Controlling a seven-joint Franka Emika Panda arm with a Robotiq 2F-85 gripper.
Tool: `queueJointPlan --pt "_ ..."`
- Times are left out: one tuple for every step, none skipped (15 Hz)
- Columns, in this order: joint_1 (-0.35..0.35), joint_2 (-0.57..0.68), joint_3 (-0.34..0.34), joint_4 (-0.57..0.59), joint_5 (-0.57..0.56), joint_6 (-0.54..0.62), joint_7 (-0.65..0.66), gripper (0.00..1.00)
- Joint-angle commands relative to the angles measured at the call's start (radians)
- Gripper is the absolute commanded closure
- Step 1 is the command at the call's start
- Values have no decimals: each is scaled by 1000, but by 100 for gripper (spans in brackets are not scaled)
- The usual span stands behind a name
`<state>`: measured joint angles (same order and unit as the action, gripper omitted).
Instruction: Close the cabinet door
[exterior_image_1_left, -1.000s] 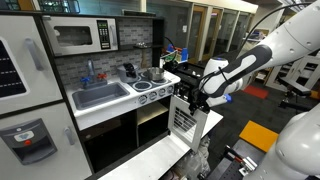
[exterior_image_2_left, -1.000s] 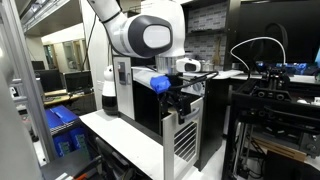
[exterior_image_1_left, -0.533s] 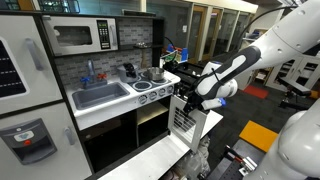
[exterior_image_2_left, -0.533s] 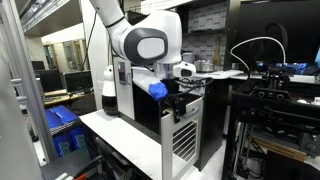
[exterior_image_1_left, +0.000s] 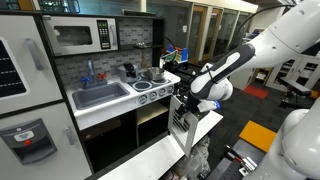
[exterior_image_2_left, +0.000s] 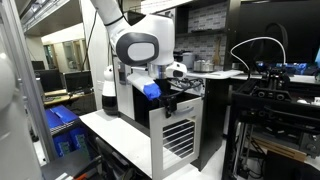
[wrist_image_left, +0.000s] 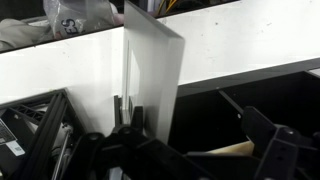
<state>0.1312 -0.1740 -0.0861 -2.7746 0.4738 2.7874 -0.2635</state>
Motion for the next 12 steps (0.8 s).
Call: queueJointPlan --pt "50 46 -11 27 94 34 -91 0" --pt "58 50 -9 29 109 38 -105 0" --pt "67 54 -7 32 123 44 -119 0" --pt "75 59 -7 34 135 49 -133 0" --pt "85 65 -6 38 149 54 -146 0" --pt "94 72 -4 41 160 63 -156 0" --pt "105 82 1 44 170 77 -167 0" --pt "115 92 5 45 176 94 -175 0" --pt "127 107 12 49 177 117 -180 0" --pt "139 121 16 54 181 137 -187 0" --pt "152 134 20 61 185 157 -194 0" --pt "164 147 24 67 185 177 -198 0"
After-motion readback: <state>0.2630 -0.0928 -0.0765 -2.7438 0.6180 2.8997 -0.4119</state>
